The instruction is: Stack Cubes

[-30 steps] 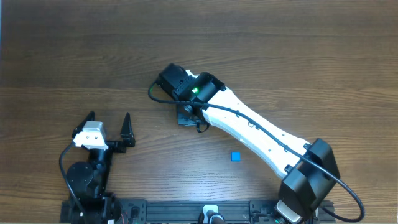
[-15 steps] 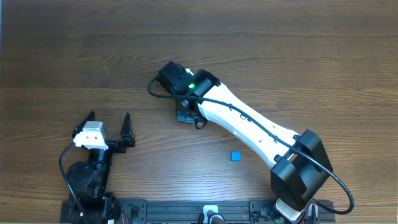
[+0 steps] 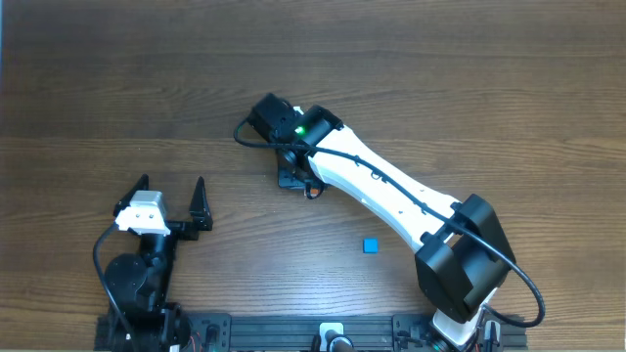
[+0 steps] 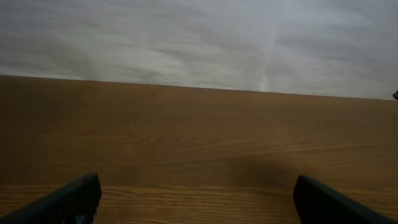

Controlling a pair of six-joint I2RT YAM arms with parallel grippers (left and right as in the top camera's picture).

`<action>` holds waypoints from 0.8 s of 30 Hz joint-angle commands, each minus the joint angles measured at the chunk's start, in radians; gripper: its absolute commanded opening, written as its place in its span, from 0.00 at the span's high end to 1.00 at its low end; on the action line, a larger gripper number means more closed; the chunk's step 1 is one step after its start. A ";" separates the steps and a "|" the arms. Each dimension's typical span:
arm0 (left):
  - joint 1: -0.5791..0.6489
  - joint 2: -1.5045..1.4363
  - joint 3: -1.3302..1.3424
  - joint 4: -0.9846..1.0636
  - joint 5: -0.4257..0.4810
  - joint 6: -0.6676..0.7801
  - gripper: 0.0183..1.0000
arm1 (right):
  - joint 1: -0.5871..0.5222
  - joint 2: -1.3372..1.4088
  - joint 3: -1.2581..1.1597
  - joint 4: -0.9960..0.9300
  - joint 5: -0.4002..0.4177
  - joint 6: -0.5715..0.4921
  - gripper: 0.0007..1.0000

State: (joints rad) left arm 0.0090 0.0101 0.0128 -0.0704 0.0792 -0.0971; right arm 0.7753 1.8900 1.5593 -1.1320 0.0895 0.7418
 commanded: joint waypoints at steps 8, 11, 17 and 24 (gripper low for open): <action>0.007 -0.007 -0.007 0.000 0.006 0.014 0.00 | -0.016 0.016 0.005 0.014 0.017 0.009 0.99; 0.007 -0.007 -0.007 0.000 0.006 0.014 0.00 | -0.018 0.019 0.005 0.016 0.017 0.009 0.99; 0.007 -0.007 -0.007 0.000 0.006 0.014 0.00 | -0.026 0.043 0.005 0.018 0.016 0.010 0.99; 0.007 -0.007 -0.007 0.000 0.006 0.014 0.00 | -0.026 0.043 0.005 0.022 0.016 0.010 0.99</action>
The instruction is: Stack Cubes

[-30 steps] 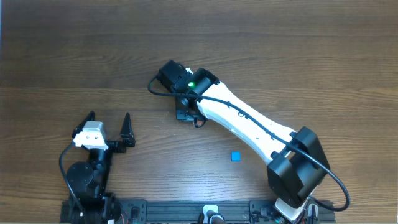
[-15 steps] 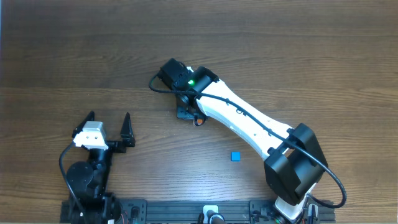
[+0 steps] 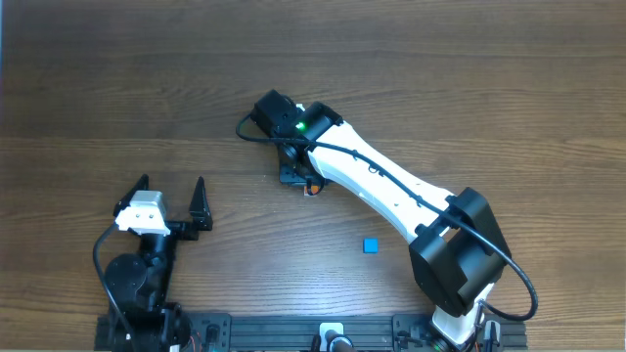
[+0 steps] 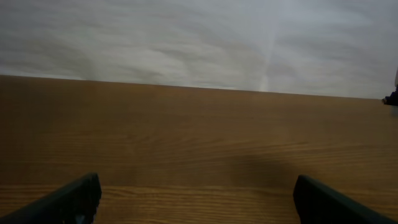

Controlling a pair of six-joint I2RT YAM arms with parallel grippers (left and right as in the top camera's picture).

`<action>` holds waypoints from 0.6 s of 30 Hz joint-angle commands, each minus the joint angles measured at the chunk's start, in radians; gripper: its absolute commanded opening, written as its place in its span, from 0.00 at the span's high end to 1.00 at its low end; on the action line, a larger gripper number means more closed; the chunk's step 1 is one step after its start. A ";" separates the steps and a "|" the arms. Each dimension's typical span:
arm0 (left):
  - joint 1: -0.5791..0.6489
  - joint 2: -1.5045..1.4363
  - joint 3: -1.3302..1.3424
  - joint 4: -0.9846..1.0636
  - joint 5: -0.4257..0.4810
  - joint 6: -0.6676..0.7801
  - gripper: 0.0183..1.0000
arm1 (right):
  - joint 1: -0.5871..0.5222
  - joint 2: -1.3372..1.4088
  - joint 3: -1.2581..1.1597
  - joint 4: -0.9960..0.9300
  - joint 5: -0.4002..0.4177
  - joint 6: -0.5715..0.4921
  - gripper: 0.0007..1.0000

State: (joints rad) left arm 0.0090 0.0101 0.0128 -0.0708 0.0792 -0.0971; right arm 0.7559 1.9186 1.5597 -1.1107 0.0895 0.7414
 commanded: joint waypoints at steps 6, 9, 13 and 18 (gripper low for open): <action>0.007 -0.007 -0.007 0.001 0.006 0.014 0.00 | -0.006 0.015 0.005 0.000 0.015 0.014 0.91; 0.007 -0.007 -0.007 0.001 0.006 0.014 0.00 | -0.006 0.015 0.005 0.000 0.012 0.014 0.66; 0.007 -0.007 -0.007 0.001 0.006 0.014 0.00 | -0.006 0.015 0.005 0.000 0.011 0.013 0.33; 0.007 -0.007 -0.007 0.001 0.006 0.014 0.00 | -0.006 0.015 0.005 0.000 0.011 0.013 0.11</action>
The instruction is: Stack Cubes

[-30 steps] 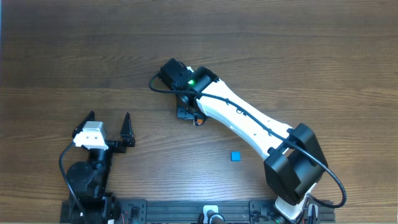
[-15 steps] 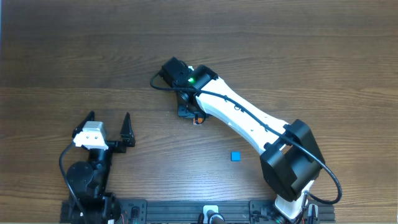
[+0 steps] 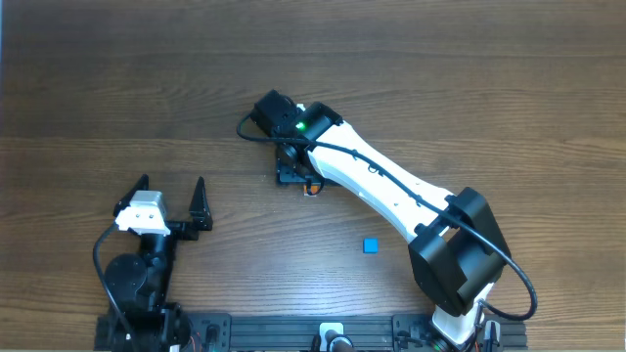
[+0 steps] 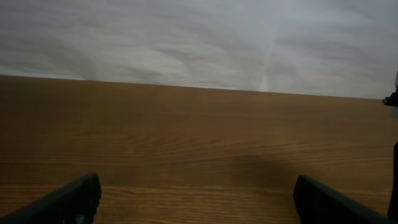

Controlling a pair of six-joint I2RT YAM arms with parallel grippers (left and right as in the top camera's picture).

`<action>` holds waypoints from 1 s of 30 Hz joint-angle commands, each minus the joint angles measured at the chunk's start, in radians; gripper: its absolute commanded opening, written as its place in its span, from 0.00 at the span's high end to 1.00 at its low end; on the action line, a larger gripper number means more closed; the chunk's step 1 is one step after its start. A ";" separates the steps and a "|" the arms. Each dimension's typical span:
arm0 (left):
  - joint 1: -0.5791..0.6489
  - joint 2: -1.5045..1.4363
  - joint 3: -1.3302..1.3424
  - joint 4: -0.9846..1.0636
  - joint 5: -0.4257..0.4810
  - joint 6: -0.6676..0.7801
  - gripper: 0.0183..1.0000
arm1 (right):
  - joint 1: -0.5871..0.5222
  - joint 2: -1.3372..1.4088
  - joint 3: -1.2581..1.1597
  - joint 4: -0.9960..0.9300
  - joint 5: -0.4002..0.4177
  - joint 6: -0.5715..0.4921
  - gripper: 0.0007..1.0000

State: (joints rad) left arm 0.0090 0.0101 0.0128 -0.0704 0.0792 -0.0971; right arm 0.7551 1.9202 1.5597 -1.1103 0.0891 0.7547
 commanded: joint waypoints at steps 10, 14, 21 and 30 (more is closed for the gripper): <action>0.007 -0.007 -0.007 0.000 0.006 0.014 0.00 | -0.005 0.006 0.005 -0.014 0.005 0.000 0.01; 0.007 -0.007 -0.007 0.000 0.006 0.014 0.00 | 0.002 -0.043 0.006 -0.042 -0.010 -0.028 0.01; 0.007 -0.007 -0.007 0.000 0.006 0.014 0.00 | 0.053 -0.264 0.003 -0.180 0.021 -0.056 0.01; 0.007 -0.007 -0.007 0.000 0.006 0.014 0.00 | 0.077 -0.571 -0.416 -0.190 0.052 0.091 0.01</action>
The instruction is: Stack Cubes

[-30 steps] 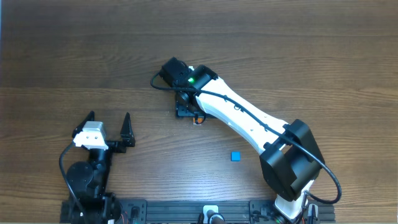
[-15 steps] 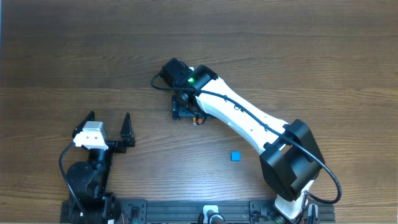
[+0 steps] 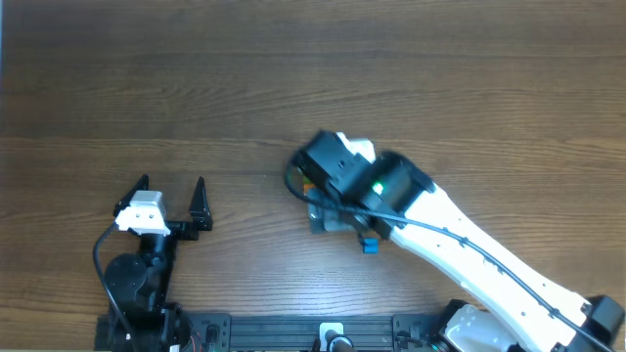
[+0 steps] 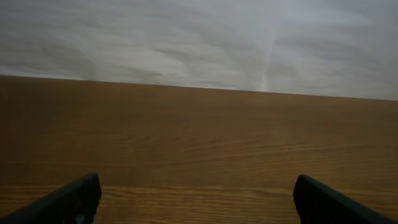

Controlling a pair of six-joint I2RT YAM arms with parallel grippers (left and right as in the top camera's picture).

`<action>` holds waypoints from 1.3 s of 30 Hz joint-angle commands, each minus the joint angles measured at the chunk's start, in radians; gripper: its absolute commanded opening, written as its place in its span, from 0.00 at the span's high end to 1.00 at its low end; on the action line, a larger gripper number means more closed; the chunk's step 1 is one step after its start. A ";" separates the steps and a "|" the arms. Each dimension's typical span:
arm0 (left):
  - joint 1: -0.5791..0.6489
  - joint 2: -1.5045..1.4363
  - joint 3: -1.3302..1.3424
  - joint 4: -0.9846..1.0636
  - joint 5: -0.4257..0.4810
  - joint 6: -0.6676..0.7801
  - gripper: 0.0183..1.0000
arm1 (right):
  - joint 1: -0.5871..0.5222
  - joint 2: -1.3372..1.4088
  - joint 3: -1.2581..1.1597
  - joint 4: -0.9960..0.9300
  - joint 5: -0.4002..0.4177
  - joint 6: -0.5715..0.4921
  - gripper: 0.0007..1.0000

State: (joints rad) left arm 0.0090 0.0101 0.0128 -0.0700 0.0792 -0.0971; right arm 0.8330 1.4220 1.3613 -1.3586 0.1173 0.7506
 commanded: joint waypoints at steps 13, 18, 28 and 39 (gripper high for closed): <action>0.007 -0.007 -0.007 0.000 0.006 0.015 0.00 | -0.070 -0.101 -0.571 0.407 -0.027 0.028 0.01; 0.007 -0.007 -0.007 0.000 0.006 0.014 0.00 | -0.094 -0.047 -0.614 0.500 -0.049 -0.012 0.01; 0.007 -0.007 -0.007 0.000 0.006 0.014 0.00 | -0.132 0.023 -0.643 0.547 -0.113 -0.053 0.01; 0.007 -0.007 -0.007 0.000 0.006 0.014 0.00 | -0.154 0.023 -0.695 0.620 -0.139 -0.076 0.09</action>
State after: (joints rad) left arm 0.0090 0.0101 0.0128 -0.0704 0.0792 -0.0967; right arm 0.6861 1.4414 0.6739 -0.7464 -0.0097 0.6830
